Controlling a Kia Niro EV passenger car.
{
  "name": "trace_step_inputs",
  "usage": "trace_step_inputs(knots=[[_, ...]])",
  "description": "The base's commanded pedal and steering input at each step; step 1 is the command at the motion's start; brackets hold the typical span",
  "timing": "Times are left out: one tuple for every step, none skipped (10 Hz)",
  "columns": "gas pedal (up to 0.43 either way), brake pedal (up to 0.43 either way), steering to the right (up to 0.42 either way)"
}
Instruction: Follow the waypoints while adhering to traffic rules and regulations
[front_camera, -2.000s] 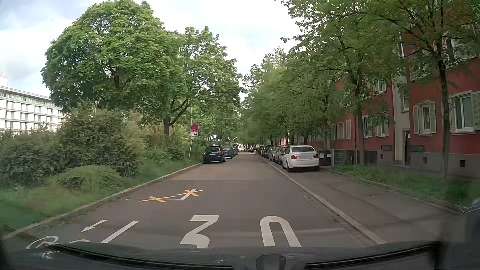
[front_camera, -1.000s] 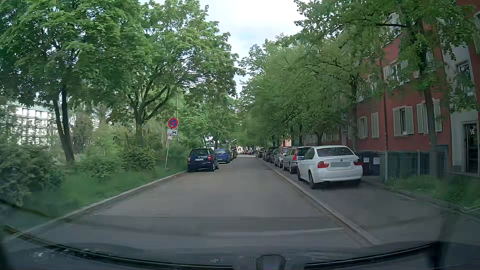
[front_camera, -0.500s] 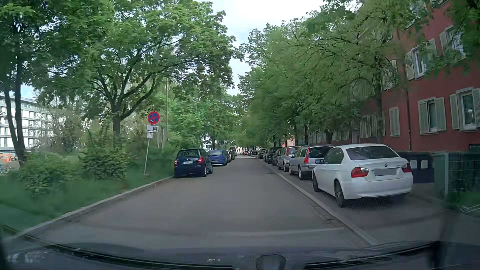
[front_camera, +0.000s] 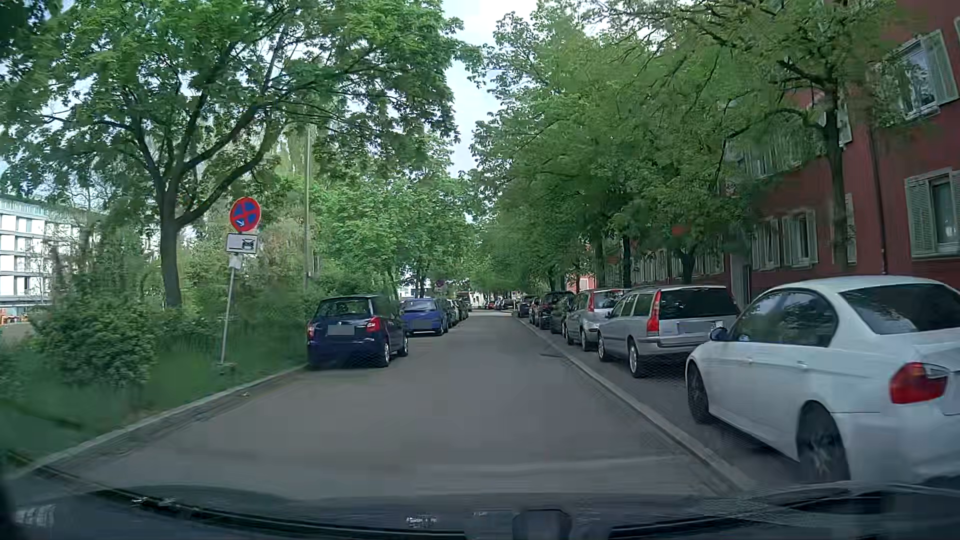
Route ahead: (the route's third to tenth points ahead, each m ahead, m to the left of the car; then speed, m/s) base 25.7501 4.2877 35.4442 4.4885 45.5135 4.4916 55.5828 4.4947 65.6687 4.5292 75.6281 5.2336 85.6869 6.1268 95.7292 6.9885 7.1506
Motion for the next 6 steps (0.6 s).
trace_step_inputs(knots=[[0.079, 0.000, 0.001], [0.079, 0.000, 0.001], [0.079, 0.000, 0.001], [0.079, 0.000, 0.001], [0.079, 0.000, 0.001], [0.079, 0.000, 0.002]])
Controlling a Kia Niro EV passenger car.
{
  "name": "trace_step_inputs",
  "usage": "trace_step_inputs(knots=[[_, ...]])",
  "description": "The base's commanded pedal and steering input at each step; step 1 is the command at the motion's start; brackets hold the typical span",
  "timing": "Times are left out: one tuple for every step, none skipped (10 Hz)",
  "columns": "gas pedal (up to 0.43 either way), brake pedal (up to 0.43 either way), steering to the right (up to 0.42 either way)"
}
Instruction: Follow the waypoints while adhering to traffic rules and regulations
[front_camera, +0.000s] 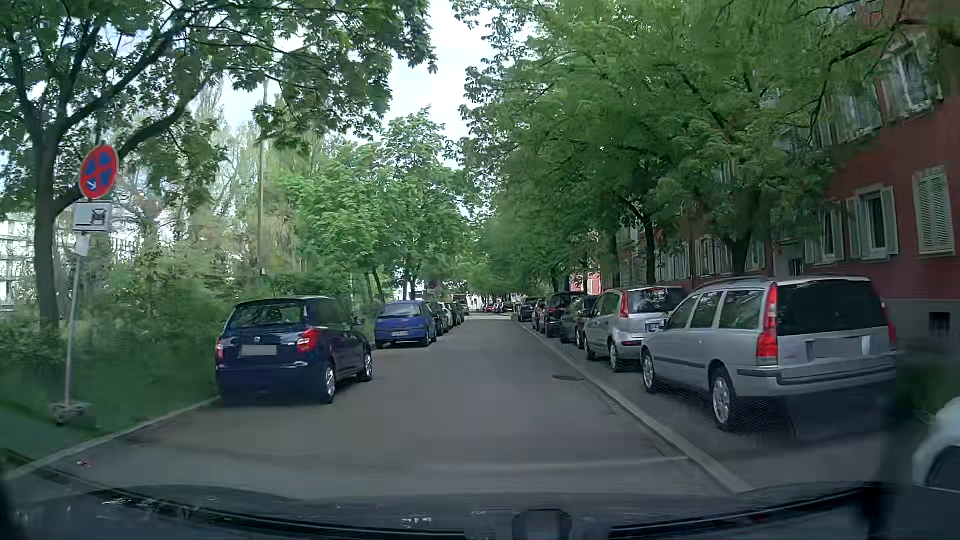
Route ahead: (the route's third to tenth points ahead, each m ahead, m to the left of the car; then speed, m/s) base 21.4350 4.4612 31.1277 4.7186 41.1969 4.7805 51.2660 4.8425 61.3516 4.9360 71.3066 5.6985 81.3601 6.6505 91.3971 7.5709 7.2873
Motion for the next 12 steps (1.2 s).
trace_step_inputs(knots=[[0.079, 0.000, 0.002], [0.079, 0.000, 0.000], [0.079, 0.000, 0.000], [0.079, 0.000, 0.000], [0.079, 0.000, 0.000], [0.079, 0.000, 0.000], [0.079, 0.000, -0.001], [0.079, 0.000, -0.002], [0.079, 0.000, -0.003], [0.079, 0.000, -0.003], [0.079, 0.000, -0.003], [0.079, 0.000, -0.003]])
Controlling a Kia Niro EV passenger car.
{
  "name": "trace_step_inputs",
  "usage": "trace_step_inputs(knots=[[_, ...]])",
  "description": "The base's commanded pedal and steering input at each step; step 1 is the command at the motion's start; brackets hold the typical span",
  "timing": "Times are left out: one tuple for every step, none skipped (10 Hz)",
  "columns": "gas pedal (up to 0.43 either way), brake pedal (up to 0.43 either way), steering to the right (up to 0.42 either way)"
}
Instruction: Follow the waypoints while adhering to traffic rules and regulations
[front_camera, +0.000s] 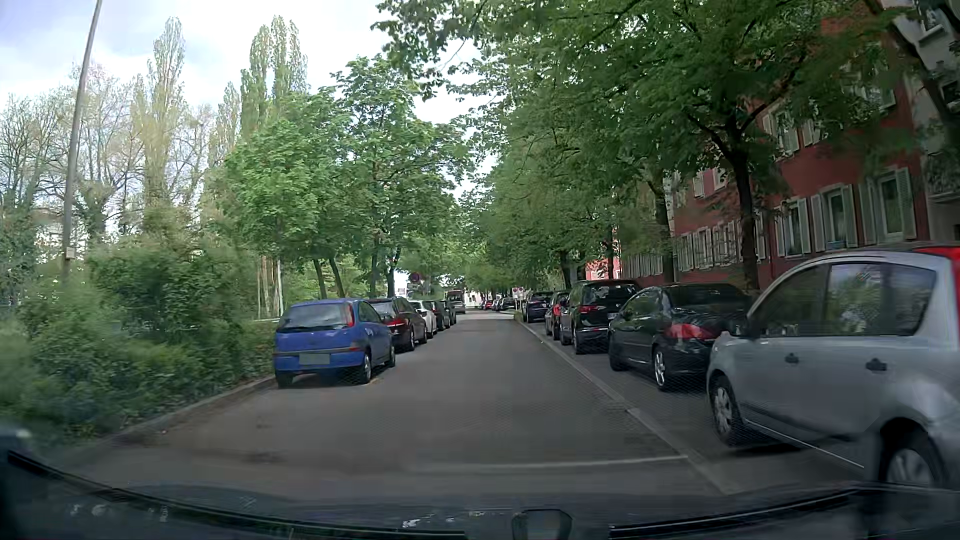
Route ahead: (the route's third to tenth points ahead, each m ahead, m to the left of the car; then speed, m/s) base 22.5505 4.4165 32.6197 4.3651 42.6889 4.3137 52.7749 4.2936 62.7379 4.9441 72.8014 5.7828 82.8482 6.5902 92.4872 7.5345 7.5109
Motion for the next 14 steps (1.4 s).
trace_step_inputs(knots=[[0.079, 0.000, -0.005], [0.079, 0.000, -0.005], [0.067, 0.000, -0.006], [0.067, 0.000, -0.006], [0.067, 0.000, -0.003], [0.020, 0.000, -0.003], [0.000, 0.000, -0.003], [0.000, 0.000, -0.003], [0.000, 0.000, -0.003], [0.000, 0.000, -0.002], [0.000, 0.000, -0.002], [0.000, 0.000, -0.003], [0.000, 0.000, -0.002], [0.000, 0.000, -0.003]])
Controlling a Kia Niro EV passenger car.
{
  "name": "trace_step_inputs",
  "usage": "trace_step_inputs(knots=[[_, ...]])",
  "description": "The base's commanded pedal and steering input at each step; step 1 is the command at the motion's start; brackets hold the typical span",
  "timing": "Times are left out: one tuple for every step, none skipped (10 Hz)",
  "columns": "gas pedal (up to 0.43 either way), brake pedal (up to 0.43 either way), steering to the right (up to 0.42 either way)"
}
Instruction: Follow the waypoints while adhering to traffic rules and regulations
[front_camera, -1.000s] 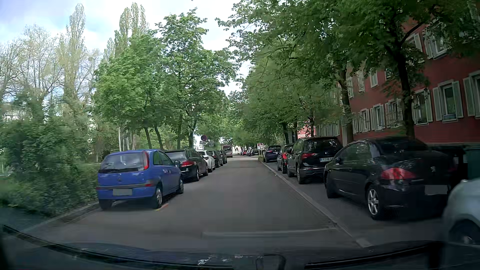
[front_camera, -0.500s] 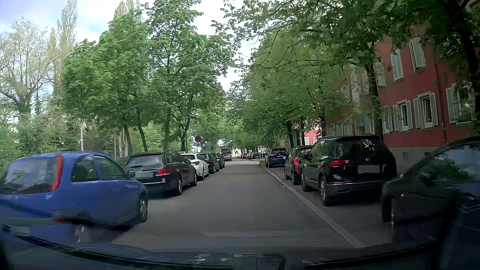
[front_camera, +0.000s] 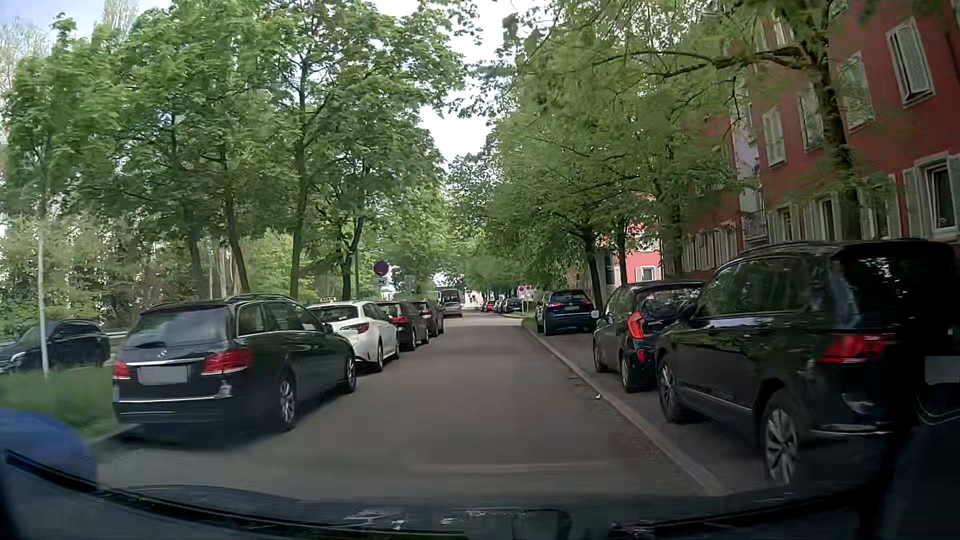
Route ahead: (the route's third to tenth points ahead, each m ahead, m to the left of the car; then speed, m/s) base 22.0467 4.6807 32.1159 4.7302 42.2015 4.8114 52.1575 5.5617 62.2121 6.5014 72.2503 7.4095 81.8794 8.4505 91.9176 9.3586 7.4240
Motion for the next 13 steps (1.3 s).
trace_step_inputs(knots=[[0.000, 0.000, -0.003], [0.000, 0.000, 0.000], [0.000, 0.000, -0.001], [0.000, 0.000, -0.003], [0.000, 0.000, -0.005], [0.000, 0.000, -0.005], [0.000, 0.000, -0.006], [0.000, 0.000, -0.007], [0.000, 0.000, -0.007], [0.000, 0.000, -0.007], [0.000, 0.000, -0.007], [0.000, 0.000, -0.007], [0.000, 0.000, -0.006]])
